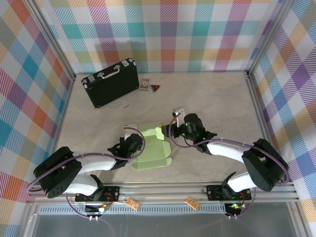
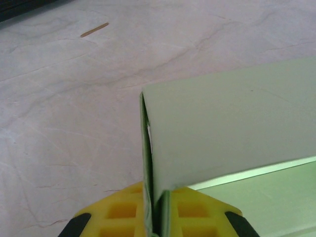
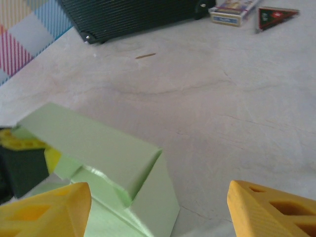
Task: Fold the paper box
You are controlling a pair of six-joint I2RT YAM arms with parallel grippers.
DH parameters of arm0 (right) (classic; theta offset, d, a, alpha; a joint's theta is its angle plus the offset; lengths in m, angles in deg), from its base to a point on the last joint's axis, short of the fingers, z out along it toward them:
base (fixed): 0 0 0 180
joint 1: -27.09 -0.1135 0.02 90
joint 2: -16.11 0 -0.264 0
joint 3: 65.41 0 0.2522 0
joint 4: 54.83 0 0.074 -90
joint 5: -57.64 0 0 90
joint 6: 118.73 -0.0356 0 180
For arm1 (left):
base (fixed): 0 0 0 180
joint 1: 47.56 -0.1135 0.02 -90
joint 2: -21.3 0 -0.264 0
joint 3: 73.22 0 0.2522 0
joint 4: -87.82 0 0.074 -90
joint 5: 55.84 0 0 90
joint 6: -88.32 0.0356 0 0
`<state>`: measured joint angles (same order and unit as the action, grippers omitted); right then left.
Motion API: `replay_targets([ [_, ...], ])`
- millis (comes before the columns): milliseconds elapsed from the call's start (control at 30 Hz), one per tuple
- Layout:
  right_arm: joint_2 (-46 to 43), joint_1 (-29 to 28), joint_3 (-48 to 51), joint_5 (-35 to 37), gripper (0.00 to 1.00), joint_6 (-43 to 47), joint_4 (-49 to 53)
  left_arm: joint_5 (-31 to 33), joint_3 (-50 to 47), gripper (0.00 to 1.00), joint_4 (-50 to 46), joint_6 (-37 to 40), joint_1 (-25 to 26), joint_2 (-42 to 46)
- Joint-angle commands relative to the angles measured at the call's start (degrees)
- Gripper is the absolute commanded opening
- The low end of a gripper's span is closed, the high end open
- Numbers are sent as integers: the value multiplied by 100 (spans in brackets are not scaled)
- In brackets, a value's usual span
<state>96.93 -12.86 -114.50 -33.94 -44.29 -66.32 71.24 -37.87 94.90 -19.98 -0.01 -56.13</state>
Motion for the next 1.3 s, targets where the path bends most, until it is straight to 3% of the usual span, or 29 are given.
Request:
replay_targets([
  [0, 17, 57, -303, -100, 74, -756, 300, 124, -202, 0, 867, 207, 103, -223],
  [333, 710, 57, -738, -720, 69, -1233, 710, 317, -361, 0, 1549, 284, 300, -570],
  [700, 1043, 57, -298, -956, 49, -1579, 350, 322, -324, 0, 1465, 247, 334, -578],
  [867, 1032, 57, -239, -958, 48, -1510, 220, 16, -305, 19, 1234, 209, 334, -409],
  [967, 1008, 59, -241, -880, 47, -1459, 240, -257, -171, 42, 725, 144, 334, -247],
  [1067, 1024, 57, -237, -861, 46, -1460, 204, -495, -68, 57, 181, 77, 334, -62],
  [1267, 1002, 57, -240, -769, 46, -1418, 187, -809, -213, 69, -469, -69, 334, 615],
])
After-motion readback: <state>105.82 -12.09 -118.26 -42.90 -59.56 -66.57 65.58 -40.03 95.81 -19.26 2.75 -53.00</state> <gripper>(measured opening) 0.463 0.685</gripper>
